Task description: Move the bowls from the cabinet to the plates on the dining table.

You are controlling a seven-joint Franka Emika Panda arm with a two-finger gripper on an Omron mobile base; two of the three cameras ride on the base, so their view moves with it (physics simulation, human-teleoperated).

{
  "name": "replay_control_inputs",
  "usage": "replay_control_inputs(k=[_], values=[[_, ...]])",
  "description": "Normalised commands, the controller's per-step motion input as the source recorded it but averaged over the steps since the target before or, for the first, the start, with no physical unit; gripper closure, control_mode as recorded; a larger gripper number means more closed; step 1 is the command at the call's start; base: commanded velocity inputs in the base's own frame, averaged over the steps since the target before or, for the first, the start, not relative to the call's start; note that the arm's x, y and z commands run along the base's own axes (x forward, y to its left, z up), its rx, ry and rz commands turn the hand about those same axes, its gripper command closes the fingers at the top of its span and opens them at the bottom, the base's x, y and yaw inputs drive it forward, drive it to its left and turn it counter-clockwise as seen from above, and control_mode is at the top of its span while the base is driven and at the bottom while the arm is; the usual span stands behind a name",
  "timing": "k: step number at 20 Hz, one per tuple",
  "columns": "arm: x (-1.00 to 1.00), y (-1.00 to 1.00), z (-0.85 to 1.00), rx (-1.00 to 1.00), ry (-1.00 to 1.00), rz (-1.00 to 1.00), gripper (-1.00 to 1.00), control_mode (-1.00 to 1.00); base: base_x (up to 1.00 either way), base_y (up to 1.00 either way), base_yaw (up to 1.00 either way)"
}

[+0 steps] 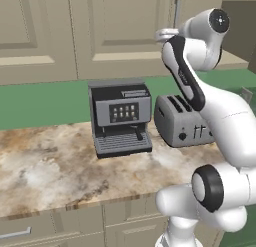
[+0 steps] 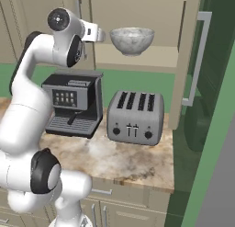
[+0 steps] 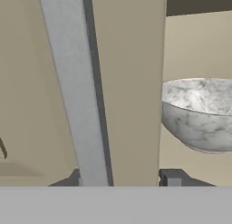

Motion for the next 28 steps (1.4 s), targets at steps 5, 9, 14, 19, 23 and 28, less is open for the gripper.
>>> replay_control_inputs(k=[5,9,14,19,23,28], values=[[-0.81,0.23,0.00,0.00,-0.12,0.00,1.00,-1.00,0.00,0.00,0.00],[-0.82,0.32,0.00,0.01,-0.12,0.00,1.00,-1.00,0.00,0.00,0.00],[-0.69,0.40,0.03,0.01,-0.09,0.00,1.00,-1.00,0.00,0.00,0.00],[-0.57,0.52,0.00,0.00,-0.06,0.00,-1.00,-1.00,0.00,0.00,0.00],[-0.60,0.13,0.26,0.01,-0.06,0.00,-1.00,-1.00,0.00,0.00,0.00],[-0.60,-0.02,0.18,0.00,-0.01,0.00,-1.00,-1.00,0.00,0.00,0.00]])
